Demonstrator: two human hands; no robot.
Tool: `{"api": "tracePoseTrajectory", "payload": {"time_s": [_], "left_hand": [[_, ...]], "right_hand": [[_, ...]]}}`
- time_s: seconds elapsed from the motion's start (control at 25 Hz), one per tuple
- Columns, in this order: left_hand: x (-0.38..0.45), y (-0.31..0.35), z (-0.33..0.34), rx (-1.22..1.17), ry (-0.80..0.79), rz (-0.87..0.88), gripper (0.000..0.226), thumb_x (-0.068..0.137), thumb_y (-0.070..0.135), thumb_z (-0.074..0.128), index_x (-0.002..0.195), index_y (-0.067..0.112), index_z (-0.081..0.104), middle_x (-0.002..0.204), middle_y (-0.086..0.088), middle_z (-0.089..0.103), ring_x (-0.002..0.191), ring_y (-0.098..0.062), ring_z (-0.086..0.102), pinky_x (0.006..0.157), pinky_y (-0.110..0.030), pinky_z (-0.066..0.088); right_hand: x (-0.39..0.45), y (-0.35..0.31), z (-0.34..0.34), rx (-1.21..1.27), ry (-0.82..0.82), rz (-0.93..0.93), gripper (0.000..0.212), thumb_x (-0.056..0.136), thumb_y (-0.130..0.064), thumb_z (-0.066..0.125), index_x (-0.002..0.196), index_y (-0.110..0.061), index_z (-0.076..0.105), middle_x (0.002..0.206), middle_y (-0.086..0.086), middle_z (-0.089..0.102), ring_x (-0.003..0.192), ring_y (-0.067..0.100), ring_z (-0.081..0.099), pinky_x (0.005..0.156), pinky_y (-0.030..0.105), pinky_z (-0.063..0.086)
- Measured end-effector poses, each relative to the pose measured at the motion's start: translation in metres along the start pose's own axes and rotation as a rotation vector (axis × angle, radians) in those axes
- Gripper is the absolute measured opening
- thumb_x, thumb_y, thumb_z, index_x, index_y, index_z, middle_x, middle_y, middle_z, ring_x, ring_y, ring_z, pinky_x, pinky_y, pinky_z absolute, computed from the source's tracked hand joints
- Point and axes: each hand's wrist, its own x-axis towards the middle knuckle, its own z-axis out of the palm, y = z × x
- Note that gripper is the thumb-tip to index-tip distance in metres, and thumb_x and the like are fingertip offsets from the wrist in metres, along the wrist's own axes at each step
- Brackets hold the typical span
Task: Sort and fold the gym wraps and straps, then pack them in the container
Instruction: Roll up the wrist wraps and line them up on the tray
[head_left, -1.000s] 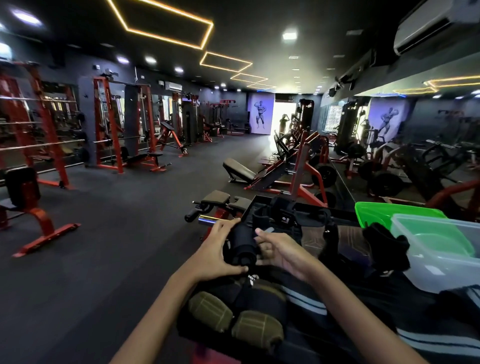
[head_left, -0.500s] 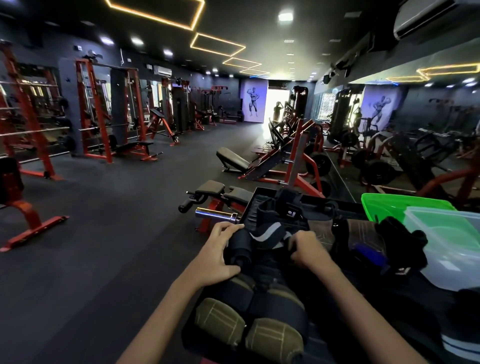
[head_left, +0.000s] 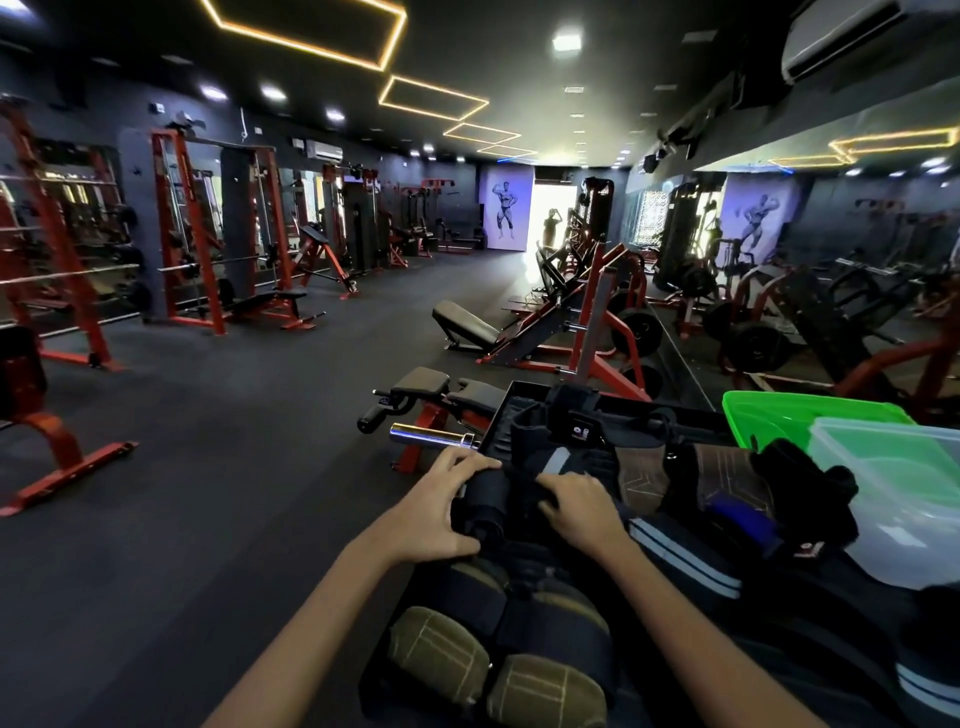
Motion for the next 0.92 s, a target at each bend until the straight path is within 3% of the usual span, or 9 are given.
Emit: {"api": "tracePoseTrajectory", "payload": {"time_s": [0.08, 0.2, 0.28, 0.4, 0.52, 0.6, 0.72, 0.8, 0.92], "left_hand": [[0.012, 0.001, -0.007, 0.132, -0.117, 0.007, 0.081, 0.064, 0.009, 0.073, 0.136, 0.025, 0.039, 0.13, 0.01, 0.03, 0.114, -0.007, 0.045, 0.092, -0.012, 0.042], [0.027, 0.001, -0.001, 0.308, -0.242, 0.007, 0.09, 0.063, 0.011, 0.076, 0.141, 0.023, 0.031, 0.136, 0.007, 0.033, 0.119, -0.013, 0.043, 0.099, -0.029, 0.043], [0.033, -0.005, 0.008, 0.359, -0.301, -0.03, 0.093, 0.066, 0.009, 0.076, 0.143, 0.021, 0.026, 0.14, 0.003, 0.033, 0.126, -0.016, 0.039, 0.104, -0.033, 0.04], [0.036, -0.012, 0.011, 0.235, -0.358, -0.16, 0.103, 0.067, 0.008, 0.08, 0.146, 0.023, 0.016, 0.144, 0.004, 0.027, 0.132, -0.017, 0.035, 0.106, -0.033, 0.039], [0.029, -0.015, 0.008, 0.156, -0.313, -0.21, 0.105, 0.065, 0.021, 0.085, 0.145, 0.02, 0.017, 0.14, 0.009, 0.031, 0.131, -0.012, 0.031, 0.108, -0.026, 0.03], [0.022, -0.018, 0.008, 0.22, -0.204, -0.202, 0.098, 0.063, 0.029, 0.086, 0.141, 0.018, 0.027, 0.139, 0.004, 0.037, 0.131, -0.015, 0.03, 0.115, -0.035, 0.02], [0.021, -0.02, 0.008, 0.237, -0.17, -0.147, 0.091, 0.062, 0.028, 0.085, 0.138, 0.02, 0.036, 0.128, 0.003, 0.038, 0.12, -0.011, 0.034, 0.113, -0.035, 0.022], [0.024, -0.019, 0.006, 0.238, -0.223, -0.13, 0.091, 0.063, 0.025, 0.085, 0.14, 0.021, 0.036, 0.125, 0.003, 0.037, 0.118, -0.012, 0.039, 0.107, -0.029, 0.033], [0.024, -0.02, -0.002, 0.195, -0.291, -0.161, 0.097, 0.065, 0.011, 0.081, 0.145, 0.023, 0.026, 0.138, 0.006, 0.036, 0.127, -0.009, 0.038, 0.104, -0.019, 0.032]], "right_hand": [[-0.003, 0.021, -0.002, 0.012, 0.006, 0.135, 0.037, 0.089, -0.01, 0.043, 0.121, -0.02, 0.059, 0.112, 0.014, 0.065, 0.106, 0.033, 0.058, 0.081, 0.038, 0.045], [-0.011, 0.047, -0.006, -0.042, 0.021, 0.304, 0.035, 0.09, -0.007, 0.043, 0.117, -0.018, 0.062, 0.109, 0.012, 0.066, 0.104, 0.031, 0.06, 0.081, 0.039, 0.048], [-0.011, 0.058, -0.007, -0.03, -0.072, 0.239, 0.038, 0.089, -0.006, 0.046, 0.122, -0.018, 0.059, 0.116, 0.011, 0.064, 0.109, 0.029, 0.058, 0.085, 0.038, 0.048], [-0.005, 0.057, -0.019, 0.166, -0.185, 0.122, 0.052, 0.083, 0.004, 0.047, 0.13, -0.017, 0.053, 0.128, 0.011, 0.058, 0.119, 0.029, 0.052, 0.093, 0.039, 0.047], [0.001, 0.038, -0.039, 0.37, 0.057, 0.16, 0.042, 0.081, 0.005, 0.047, 0.119, -0.009, 0.06, 0.118, 0.01, 0.063, 0.109, 0.023, 0.057, 0.089, 0.032, 0.048], [-0.003, 0.013, -0.043, 0.582, 0.143, 0.149, 0.026, 0.084, 0.003, 0.052, 0.105, -0.006, 0.065, 0.1, 0.01, 0.066, 0.088, 0.017, 0.062, 0.077, 0.023, 0.049], [-0.009, -0.025, -0.036, 0.999, -0.026, 0.157, 0.015, 0.086, 0.007, 0.056, 0.086, -0.006, 0.064, 0.076, 0.013, 0.064, 0.064, 0.015, 0.064, 0.062, 0.023, 0.055], [-0.01, -0.035, -0.028, 1.046, -0.113, 0.179, 0.019, 0.081, 0.007, 0.06, 0.076, -0.011, 0.064, 0.071, 0.01, 0.064, 0.066, 0.018, 0.064, 0.065, 0.028, 0.057], [-0.015, -0.042, -0.015, 1.053, -0.259, 0.245, 0.018, 0.074, 0.001, 0.073, 0.069, -0.012, 0.06, 0.07, 0.011, 0.063, 0.067, 0.019, 0.063, 0.063, 0.025, 0.057]]}}
